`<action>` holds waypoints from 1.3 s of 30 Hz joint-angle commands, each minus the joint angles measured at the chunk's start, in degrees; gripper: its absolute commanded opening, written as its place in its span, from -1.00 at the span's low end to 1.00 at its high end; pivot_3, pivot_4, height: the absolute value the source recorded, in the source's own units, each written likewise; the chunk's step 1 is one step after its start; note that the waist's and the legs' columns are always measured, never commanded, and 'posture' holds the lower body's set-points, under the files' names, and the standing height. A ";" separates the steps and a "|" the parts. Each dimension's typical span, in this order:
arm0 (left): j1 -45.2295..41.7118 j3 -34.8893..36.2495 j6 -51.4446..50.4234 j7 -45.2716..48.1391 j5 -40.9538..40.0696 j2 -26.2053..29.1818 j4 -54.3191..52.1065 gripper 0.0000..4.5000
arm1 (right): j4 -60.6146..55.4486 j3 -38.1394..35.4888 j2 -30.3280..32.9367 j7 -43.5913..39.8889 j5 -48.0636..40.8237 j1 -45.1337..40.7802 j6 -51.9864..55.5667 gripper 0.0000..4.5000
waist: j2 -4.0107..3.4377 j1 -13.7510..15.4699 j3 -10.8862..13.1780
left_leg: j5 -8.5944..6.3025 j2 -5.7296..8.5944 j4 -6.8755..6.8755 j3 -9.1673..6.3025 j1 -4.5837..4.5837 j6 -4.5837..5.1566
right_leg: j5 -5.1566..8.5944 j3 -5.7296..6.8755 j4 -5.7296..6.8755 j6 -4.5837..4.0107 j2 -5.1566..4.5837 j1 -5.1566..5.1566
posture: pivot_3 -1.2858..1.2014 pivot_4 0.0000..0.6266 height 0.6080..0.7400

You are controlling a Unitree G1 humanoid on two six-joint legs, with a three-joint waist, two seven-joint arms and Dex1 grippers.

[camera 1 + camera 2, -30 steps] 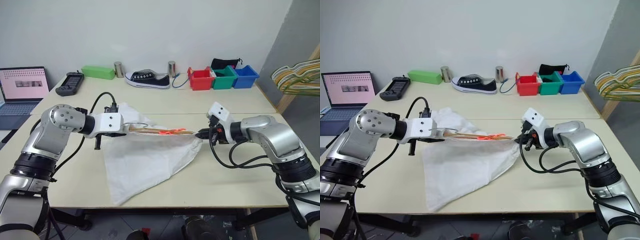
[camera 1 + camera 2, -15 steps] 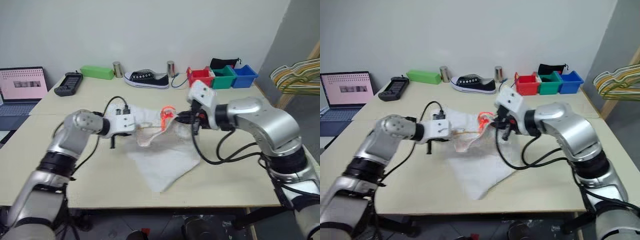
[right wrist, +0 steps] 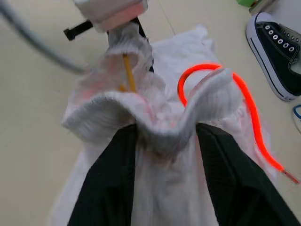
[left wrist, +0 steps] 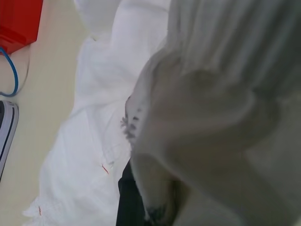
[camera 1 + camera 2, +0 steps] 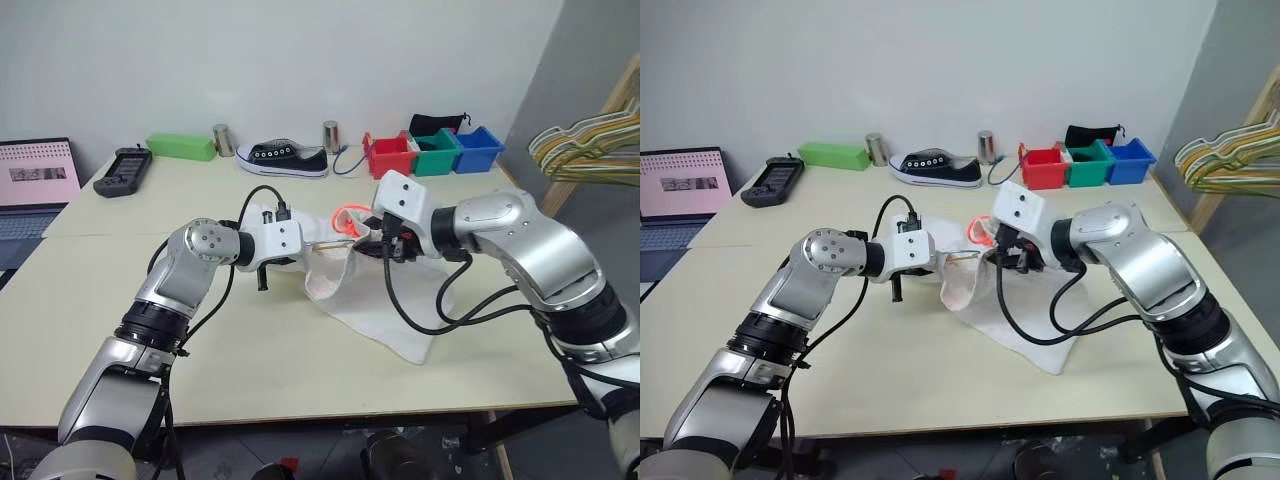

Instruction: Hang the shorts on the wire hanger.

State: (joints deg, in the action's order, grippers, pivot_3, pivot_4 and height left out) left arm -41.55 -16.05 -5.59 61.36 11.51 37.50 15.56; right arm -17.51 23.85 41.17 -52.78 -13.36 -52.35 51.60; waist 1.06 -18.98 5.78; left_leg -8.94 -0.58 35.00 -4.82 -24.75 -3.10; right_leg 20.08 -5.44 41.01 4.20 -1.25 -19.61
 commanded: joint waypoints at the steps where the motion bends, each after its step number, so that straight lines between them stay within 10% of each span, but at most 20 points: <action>1: -0.68 1.88 0.92 -1.15 -0.96 0.71 -3.36 -1.00 | 0.61 1.56 3.89 -4.25 2.79 0.28 -4.62 0.45 | 0.00 -0.04 0.00 | 0.00 0.00 0.00 0.02 0.00 0.00 | 0.09 0.00 0.00 0.15 0.00 0.00 | -0.18 -1.00 1.00; 5: -0.36 1.71 0.52 0.08 -2.11 0.83 -6.19 -1.00 | 6.73 4.98 5.24 -5.59 7.87 1.30 -10.77 0.80 | 0.01 -0.08 -0.01 | 0.00 0.00 0.00 0.05 0.00 0.00 | 0.10 -0.01 -0.01 0.17 0.00 0.00 | -0.17 -1.00 1.00; 15: 1.64 1.63 -2.34 1.24 -2.98 1.86 -12.68 -1.00 | 25.71 9.07 -0.45 -3.59 21.22 -0.76 -27.05 0.80 | 0.00 -0.18 -0.01 | 0.00 0.03 0.00 0.05 0.08 0.00 | 0.04 -0.03 0.04 0.07 0.02 0.06 | -0.14 -1.00 1.00; 33: 2.07 2.30 -3.75 0.34 -3.07 3.96 -13.85 -1.00 | 31.42 5.29 -4.78 -4.04 25.62 0.12 -33.64 -0.96 | 0.00 0.59 -0.02 | 0.01 0.08 0.01 -0.11 0.27 0.00 | -0.02 0.04 0.02 -0.03 0.00 0.33 | -0.12 -1.00 1.00; 39: 1.17 2.74 -2.60 0.29 -3.57 4.24 -12.87 -1.00 | 30.86 4.30 -5.47 -4.57 26.30 0.95 -32.83 -0.99 | 0.02 1.15 -0.03 | 0.01 0.07 0.01 -0.12 0.32 0.00 | -0.02 0.05 0.02 -0.03 0.01 0.36 | -0.12 -1.00 1.00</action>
State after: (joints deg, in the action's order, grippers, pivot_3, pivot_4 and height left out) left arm -38.01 -15.75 -9.69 61.90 9.36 41.09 4.29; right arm 14.07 30.23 35.77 -57.15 12.29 -51.02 18.50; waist 1.08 -17.83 5.75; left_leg -8.93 -0.51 35.01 -4.94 -24.43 -3.11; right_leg 20.06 -5.40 41.03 4.17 -1.24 -19.25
